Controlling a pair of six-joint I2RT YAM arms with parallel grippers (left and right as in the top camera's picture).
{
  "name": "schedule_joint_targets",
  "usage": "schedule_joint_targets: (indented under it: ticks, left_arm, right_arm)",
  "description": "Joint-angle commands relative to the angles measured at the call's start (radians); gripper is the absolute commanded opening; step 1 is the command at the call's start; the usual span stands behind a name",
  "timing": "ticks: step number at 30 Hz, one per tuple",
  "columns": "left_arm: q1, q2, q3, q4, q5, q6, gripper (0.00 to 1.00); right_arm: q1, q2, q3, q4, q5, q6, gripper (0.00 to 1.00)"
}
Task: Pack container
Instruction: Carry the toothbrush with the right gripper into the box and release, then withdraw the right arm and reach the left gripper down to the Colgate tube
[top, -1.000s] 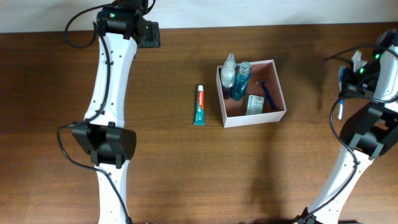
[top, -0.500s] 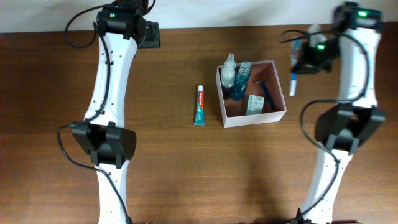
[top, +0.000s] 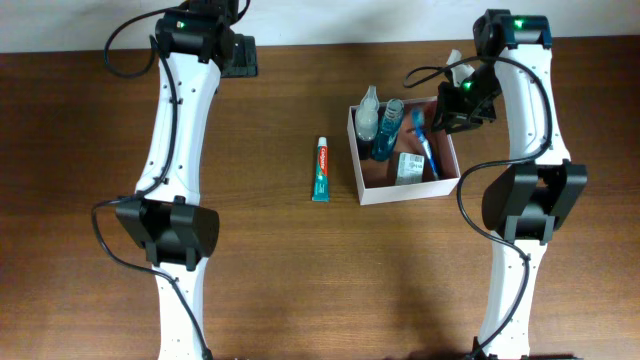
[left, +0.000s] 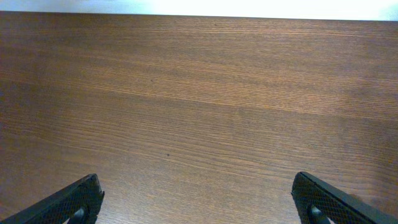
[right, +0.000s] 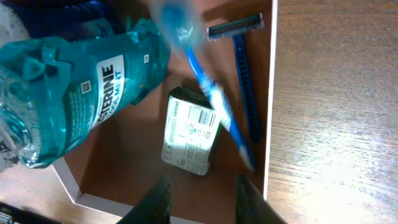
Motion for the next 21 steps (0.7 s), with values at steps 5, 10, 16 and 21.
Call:
schedule_joint_targets:
  ticks: [5,10,16,21]
  left_arm:
    - [0.003,0.009,-0.003,-0.017,0.008,-0.009,0.99]
    - [0.003,0.009,-0.003,-0.124,0.078,-0.005,0.99]
    - [-0.006,0.004,-0.002,-0.197,0.095,-0.005,0.99]
    - [-0.013,0.003,-0.002,-0.200,0.094,-0.005,0.99]
  right_arm:
    - [-0.021,-0.037,0.005,-0.005,0.016,-0.002,0.49]
    - [-0.126,-0.113,0.006,-0.005,0.016,-0.002,1.00]
    - [-0.270,-0.235,0.006,-0.005,0.023,0.016,0.99]
    - [-0.388,-0.305,0.006,-0.005,0.161,0.016,0.99]
